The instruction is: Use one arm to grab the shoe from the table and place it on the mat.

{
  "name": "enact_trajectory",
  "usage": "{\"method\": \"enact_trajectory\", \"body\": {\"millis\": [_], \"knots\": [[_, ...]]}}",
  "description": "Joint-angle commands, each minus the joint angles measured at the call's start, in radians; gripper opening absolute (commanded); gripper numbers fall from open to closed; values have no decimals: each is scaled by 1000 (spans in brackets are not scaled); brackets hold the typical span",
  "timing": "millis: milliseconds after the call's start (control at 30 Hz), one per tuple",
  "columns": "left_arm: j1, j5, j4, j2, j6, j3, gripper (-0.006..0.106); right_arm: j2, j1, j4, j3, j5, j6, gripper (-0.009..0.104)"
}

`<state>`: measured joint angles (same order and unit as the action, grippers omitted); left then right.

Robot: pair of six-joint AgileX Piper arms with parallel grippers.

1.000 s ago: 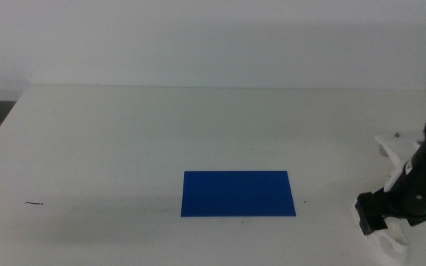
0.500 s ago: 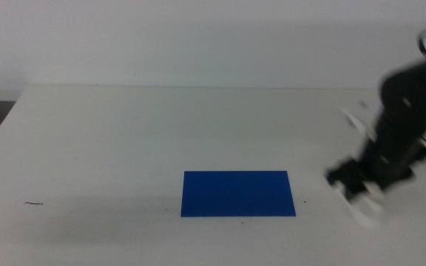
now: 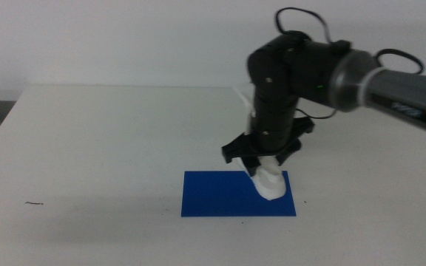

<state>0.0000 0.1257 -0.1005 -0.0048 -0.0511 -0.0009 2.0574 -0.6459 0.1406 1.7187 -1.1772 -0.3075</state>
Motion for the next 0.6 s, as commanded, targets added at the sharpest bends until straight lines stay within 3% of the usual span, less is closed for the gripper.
{"method": "enact_trajectory", "body": {"millis": [0, 133, 400, 567], "knots": [[0, -11, 4, 5, -3, 1, 94, 34, -15, 11, 56, -35, 37, 1], [0, -11, 4, 5, -3, 1, 94, 62, -39, 13, 92, -22, 243, 1], [0, -11, 4, 5, -3, 1, 94, 78, -45, -14, 89, -8, 930, 1], [0, -11, 4, 5, -3, 1, 94, 97, -45, -13, 89, 1, 1053, 1]]}}
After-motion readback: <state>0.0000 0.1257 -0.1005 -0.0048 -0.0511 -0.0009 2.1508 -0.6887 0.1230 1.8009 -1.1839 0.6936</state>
